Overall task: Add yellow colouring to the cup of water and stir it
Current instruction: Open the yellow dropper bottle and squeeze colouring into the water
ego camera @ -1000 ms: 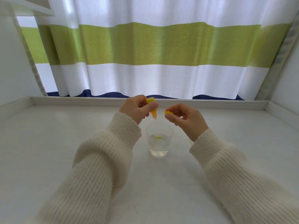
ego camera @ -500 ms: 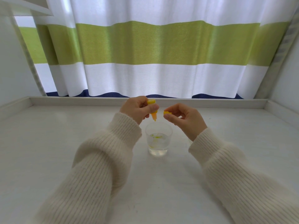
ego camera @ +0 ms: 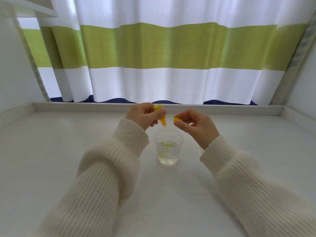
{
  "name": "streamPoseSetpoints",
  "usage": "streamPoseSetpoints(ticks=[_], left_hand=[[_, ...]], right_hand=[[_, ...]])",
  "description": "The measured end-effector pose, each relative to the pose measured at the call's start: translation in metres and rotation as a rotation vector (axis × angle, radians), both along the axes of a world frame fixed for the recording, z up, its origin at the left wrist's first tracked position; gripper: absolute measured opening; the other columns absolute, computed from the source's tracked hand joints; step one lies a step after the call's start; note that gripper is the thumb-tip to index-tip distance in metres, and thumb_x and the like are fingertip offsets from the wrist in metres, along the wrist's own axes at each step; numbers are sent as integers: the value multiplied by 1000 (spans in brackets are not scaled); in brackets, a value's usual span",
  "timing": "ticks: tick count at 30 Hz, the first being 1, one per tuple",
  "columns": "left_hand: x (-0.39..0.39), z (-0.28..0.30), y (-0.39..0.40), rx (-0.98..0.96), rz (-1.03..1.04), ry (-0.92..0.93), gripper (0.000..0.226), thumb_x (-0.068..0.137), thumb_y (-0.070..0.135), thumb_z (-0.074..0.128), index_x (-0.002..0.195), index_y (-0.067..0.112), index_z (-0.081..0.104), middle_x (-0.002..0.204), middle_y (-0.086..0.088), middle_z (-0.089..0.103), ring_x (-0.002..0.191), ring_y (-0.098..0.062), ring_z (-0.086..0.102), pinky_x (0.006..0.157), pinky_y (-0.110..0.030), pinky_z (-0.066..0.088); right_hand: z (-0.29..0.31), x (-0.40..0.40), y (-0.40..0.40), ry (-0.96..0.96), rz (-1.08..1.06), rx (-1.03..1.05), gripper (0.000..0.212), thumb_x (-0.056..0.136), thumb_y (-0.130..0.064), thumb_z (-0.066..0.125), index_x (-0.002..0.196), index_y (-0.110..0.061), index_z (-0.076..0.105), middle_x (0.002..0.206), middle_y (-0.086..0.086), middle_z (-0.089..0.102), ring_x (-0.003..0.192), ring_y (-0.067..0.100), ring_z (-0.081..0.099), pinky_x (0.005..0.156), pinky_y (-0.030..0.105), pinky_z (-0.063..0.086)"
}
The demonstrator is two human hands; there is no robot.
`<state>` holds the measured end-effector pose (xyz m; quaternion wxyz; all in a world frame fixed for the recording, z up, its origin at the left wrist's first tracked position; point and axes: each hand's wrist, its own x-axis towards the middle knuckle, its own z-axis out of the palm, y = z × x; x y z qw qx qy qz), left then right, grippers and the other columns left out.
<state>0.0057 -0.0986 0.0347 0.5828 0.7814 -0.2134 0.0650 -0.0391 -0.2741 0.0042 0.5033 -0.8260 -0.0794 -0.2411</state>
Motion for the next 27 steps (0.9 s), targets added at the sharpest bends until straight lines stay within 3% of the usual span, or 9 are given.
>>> streamPoseSetpoints(ticks=[3, 8, 24, 27], left_hand=[[1, 1, 2, -122, -50, 120, 16, 78, 26, 67, 71, 10, 66, 55, 0, 59, 48, -10, 49, 50, -22, 40], [1, 0, 2, -236, -110, 244, 14, 81, 17, 63, 70, 9, 66, 53, -3, 59, 46, -12, 48, 44, -19, 39], [-10, 10, 2, -360, -179, 520, 9, 79, 12, 62, 76, 4, 63, 59, -9, 63, 48, -14, 56, 48, -21, 47], [-12, 12, 8, -294, -237, 466, 5, 80, 10, 60, 79, 4, 61, 66, -10, 66, 55, -14, 60, 51, -20, 49]], right_hand=[[0, -1, 1, -14, 24, 22, 8, 75, -29, 70, 82, -29, 66, 80, -14, 68, 76, 0, 62, 72, 19, 51], [0, -2, 1, -35, 82, 98, 11, 74, -23, 71, 82, -29, 66, 81, -14, 69, 77, 3, 63, 70, 15, 49], [20, -5, 10, -90, 184, 46, 12, 78, -18, 68, 88, -24, 65, 82, -10, 68, 78, 5, 64, 72, 16, 49], [31, -6, 13, -65, 200, 3, 10, 81, -22, 65, 90, -20, 67, 75, -4, 67, 70, 5, 61, 70, 16, 50]])
